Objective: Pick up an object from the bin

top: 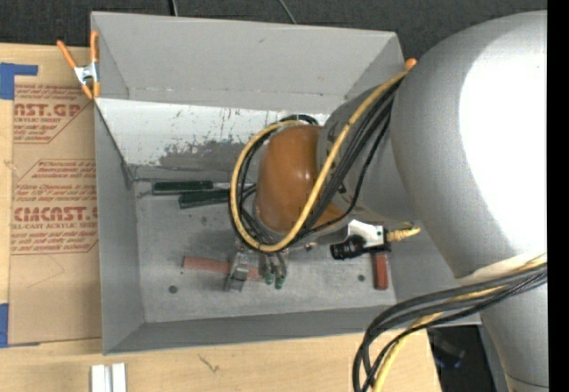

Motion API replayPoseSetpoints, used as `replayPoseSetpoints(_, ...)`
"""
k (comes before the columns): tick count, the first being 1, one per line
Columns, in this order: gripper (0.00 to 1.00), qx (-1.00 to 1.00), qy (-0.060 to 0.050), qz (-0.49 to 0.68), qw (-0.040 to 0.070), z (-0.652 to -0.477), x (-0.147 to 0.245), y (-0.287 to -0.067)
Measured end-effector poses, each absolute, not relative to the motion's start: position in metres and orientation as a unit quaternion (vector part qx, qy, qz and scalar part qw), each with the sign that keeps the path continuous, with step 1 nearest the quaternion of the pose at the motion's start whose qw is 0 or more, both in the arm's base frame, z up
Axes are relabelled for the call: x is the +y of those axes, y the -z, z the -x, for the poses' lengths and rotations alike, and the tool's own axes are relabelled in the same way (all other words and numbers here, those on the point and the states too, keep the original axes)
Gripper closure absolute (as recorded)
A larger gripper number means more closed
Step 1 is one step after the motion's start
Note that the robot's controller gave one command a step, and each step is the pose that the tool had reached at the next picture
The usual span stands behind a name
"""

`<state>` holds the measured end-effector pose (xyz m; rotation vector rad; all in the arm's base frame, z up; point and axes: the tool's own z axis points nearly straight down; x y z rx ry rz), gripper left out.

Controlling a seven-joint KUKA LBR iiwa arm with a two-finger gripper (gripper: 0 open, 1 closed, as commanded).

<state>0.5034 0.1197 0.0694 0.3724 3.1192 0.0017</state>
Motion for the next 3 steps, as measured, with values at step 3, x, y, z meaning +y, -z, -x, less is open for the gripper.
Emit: replayPoseSetpoints(3,1.0,0.993,0.0,-0.119,-0.002,-0.5021,0.1196,-0.0746)
